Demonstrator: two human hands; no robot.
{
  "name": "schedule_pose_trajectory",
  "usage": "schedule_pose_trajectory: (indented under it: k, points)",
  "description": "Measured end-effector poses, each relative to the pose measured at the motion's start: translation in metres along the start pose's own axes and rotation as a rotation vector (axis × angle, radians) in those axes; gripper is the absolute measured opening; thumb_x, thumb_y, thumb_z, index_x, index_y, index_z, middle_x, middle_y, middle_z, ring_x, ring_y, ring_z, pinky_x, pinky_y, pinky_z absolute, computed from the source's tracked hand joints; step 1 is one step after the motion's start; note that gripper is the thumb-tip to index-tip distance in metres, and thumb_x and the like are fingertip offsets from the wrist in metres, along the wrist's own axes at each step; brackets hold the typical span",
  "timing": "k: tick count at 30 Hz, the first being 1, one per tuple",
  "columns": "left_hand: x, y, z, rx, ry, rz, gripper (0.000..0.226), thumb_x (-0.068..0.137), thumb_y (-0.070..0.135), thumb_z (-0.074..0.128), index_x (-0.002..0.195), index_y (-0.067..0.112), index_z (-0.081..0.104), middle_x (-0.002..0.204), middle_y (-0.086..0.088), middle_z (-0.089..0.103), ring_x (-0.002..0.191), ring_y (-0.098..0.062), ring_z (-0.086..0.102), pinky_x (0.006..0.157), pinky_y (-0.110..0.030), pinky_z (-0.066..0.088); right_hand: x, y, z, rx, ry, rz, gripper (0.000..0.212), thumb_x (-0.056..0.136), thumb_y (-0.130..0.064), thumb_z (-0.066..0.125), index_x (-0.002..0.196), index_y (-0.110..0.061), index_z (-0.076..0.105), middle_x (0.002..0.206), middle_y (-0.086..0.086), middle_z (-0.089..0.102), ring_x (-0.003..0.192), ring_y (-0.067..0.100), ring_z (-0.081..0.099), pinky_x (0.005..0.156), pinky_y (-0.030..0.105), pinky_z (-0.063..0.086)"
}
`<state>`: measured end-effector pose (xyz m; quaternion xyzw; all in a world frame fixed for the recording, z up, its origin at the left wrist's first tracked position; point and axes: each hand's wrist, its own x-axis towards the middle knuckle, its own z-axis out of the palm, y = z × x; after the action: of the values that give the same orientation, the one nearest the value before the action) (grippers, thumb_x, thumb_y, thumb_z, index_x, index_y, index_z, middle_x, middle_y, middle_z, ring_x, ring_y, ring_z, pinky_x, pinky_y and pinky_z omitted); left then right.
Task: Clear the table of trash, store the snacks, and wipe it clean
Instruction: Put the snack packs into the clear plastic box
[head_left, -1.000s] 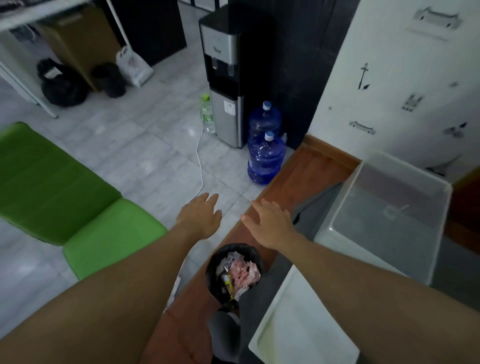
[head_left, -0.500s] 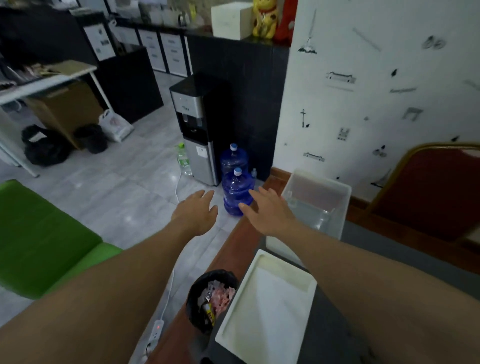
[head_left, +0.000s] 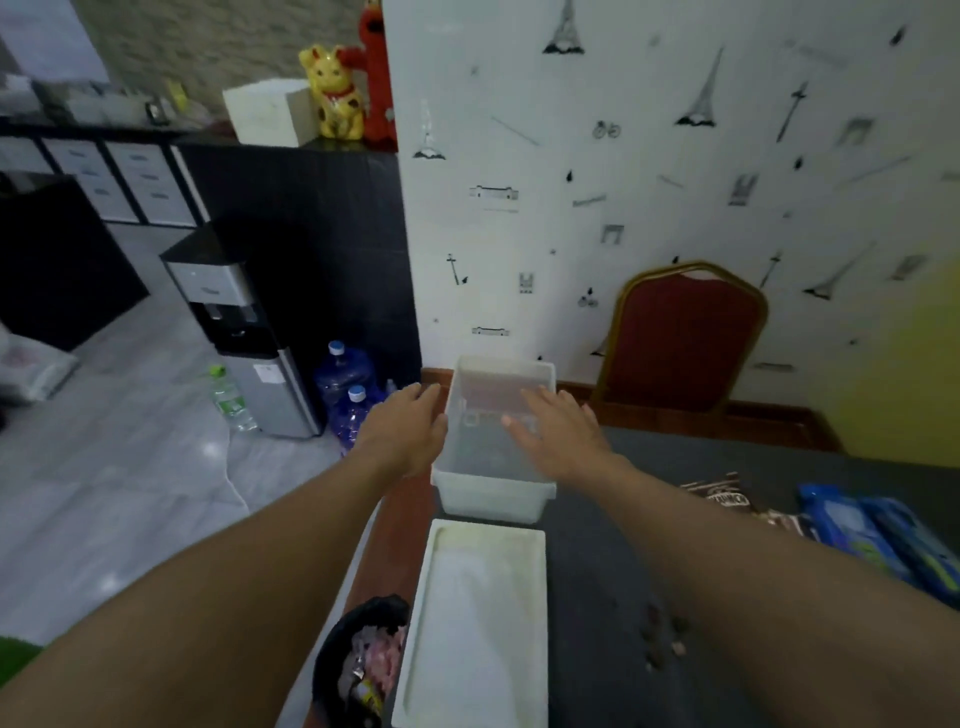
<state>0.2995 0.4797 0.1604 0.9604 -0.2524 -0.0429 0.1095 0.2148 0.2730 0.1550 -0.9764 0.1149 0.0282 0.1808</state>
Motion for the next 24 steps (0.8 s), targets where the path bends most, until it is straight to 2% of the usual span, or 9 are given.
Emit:
schedule_pose_trajectory:
  k: [6, 10, 14, 24]
  points:
    - [0.015, 0.067, 0.012, -0.046, -0.027, 0.196, 0.051, 0.099, 0.04, 0.039, 0.146, 0.02, 0.036, 0.146, -0.005, 0.047, 0.126, -0.029, 0.05, 0.102, -0.048, 0.045, -0.047, 0.058, -0.017, 0.002, 0.064, 0.175, 0.071, 0.099, -0.066, 0.029, 0.157, -0.026, 0.026, 0.165, 0.002, 0.019, 0.152, 0.027, 0.014, 0.121, 0.052, 0.011]
    - [0.017, 0.117, 0.02, -0.032, -0.055, 0.291, 0.053, 0.101, 0.04, 0.037, 0.15, 0.02, 0.031, 0.152, -0.006, 0.04, 0.136, -0.03, 0.042, 0.111, -0.048, 0.036, -0.077, 0.095, -0.03, 0.01, 0.111, 0.288, 0.071, 0.099, -0.066, 0.03, 0.157, -0.026, 0.026, 0.165, 0.001, 0.02, 0.152, 0.027, 0.014, 0.12, 0.052, 0.012]
    - [0.02, 0.162, 0.026, -0.007, -0.057, 0.39, 0.053, 0.103, 0.039, 0.035, 0.152, 0.019, 0.03, 0.154, -0.008, 0.038, 0.138, -0.03, 0.039, 0.115, -0.047, 0.033, -0.101, 0.132, -0.041, 0.021, 0.143, 0.377, 0.071, 0.098, -0.067, 0.031, 0.157, -0.027, 0.026, 0.166, 0.001, 0.019, 0.152, 0.026, 0.013, 0.12, 0.055, 0.013]
    - [0.048, 0.254, 0.074, 0.003, -0.111, 0.45, 0.061, 0.1, 0.046, 0.035, 0.155, 0.021, 0.024, 0.16, -0.008, 0.028, 0.146, -0.028, 0.028, 0.117, -0.048, 0.029, -0.131, 0.229, -0.062, 0.05, 0.15, 0.471, 0.073, 0.098, -0.067, 0.033, 0.157, -0.026, 0.025, 0.166, 0.001, 0.016, 0.153, 0.027, 0.009, 0.121, 0.056, 0.013]
